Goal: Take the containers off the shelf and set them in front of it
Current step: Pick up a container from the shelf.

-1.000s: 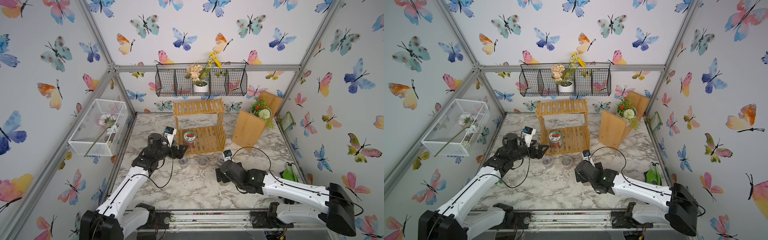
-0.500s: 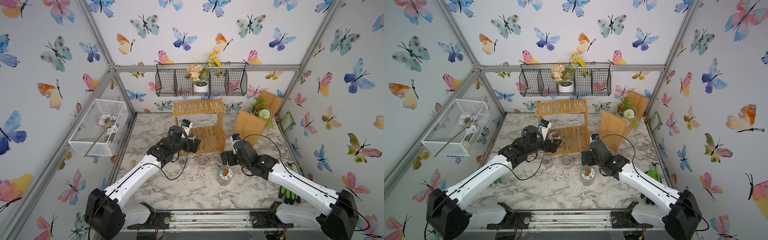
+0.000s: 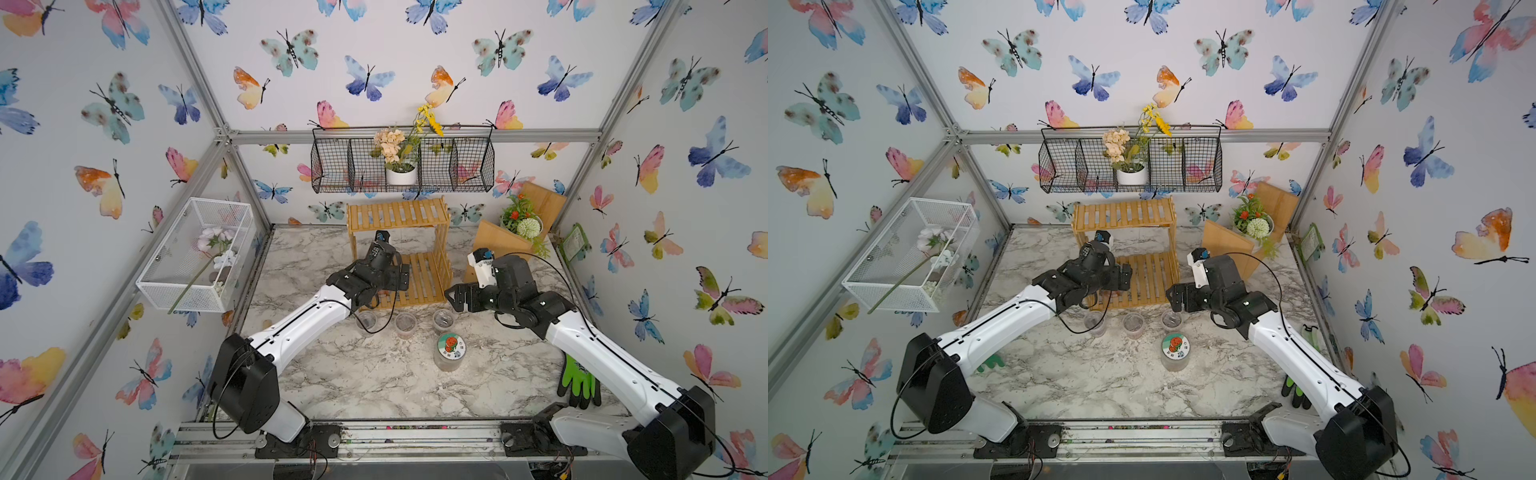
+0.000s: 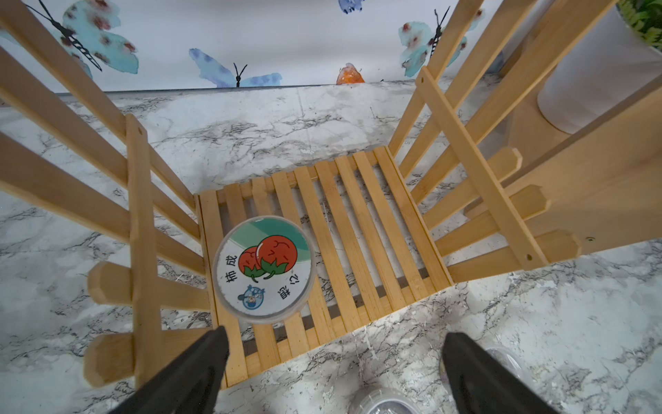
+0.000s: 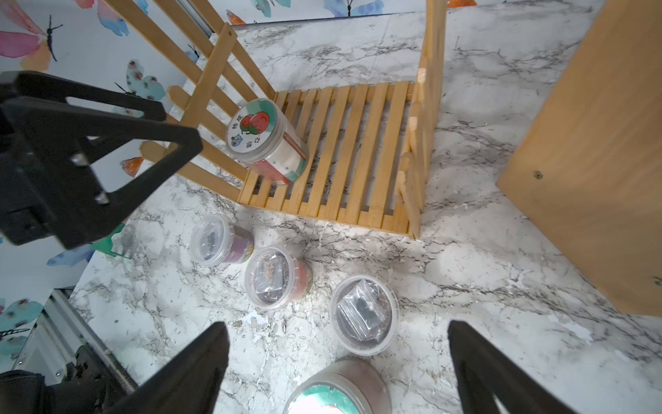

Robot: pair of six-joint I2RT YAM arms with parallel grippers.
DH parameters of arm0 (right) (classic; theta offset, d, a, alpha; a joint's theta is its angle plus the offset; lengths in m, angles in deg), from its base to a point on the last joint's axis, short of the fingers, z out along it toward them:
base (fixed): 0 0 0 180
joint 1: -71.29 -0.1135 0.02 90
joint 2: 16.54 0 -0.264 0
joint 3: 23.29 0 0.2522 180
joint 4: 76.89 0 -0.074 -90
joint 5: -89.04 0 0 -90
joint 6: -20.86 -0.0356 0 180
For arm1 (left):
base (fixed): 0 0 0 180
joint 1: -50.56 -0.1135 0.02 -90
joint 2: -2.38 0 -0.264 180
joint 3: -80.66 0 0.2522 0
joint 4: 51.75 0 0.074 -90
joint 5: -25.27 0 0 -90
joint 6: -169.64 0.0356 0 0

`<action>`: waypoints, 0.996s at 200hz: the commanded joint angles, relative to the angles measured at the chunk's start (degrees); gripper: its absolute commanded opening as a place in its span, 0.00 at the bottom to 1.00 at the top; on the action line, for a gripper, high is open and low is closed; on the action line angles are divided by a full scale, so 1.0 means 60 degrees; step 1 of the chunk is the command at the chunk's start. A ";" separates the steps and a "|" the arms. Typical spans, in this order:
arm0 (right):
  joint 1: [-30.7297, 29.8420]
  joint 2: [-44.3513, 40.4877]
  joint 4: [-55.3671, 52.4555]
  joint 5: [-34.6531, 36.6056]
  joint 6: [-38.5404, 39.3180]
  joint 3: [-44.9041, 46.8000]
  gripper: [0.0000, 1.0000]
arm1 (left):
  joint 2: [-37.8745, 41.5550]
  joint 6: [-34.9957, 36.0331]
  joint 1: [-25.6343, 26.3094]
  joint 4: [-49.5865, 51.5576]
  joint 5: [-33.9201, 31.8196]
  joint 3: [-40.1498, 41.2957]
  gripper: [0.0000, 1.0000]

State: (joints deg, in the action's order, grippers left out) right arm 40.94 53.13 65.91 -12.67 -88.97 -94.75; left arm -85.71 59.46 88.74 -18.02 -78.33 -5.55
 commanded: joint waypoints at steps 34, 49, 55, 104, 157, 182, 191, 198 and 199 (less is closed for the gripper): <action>0.0191 0.0180 0.0188 -0.1001 0.0054 -0.0346 0.98 | -0.1487 -0.1339 0.0230 0.1204 -0.2233 -0.1042 0.99; 0.0235 0.0184 0.0129 -0.1048 0.0084 -0.0379 0.98 | -0.1725 -0.1424 0.0234 0.1172 -0.2474 -0.1145 0.99; 0.0246 0.0170 0.0113 -0.1079 0.0098 -0.0376 0.98 | -0.1829 -0.1475 0.0229 0.1216 -0.2592 -0.1210 0.99; 0.0366 0.0096 -0.0046 -0.1184 0.0156 -0.0391 0.98 | -0.2583 -0.2007 0.0211 0.1628 -0.3317 -0.1793 0.99; 0.0530 0.0043 -0.0229 -0.1228 0.0357 -0.0434 0.98 | -0.3272 -0.2697 0.0084 0.1805 -0.3695 -0.2207 0.99; 0.0604 0.0009 -0.0311 -0.1271 0.0431 -0.0441 0.98 | -0.3647 -0.2943 0.0032 0.2049 -0.4017 -0.2572 0.99; 0.0634 -0.0001 -0.0336 -0.1279 0.0448 -0.0434 0.98 | -0.3755 -0.3026 0.0014 0.2126 -0.4095 -0.2693 0.98; 0.0662 -0.0010 -0.0366 -0.1298 0.0477 -0.0439 0.98 | -0.3841 -0.3076 -0.0004 0.2185 -0.4147 -0.2792 0.99; 0.0663 -0.0010 -0.0368 -0.1299 0.0478 -0.0444 0.98 | -0.3844 -0.3086 -0.0005 0.2197 -0.4162 -0.2800 0.99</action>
State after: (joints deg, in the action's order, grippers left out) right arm 44.31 53.85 65.04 -18.87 -87.44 -95.73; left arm -106.61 43.72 89.37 -7.64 -98.64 -19.60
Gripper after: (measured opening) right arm 0.982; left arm 0.987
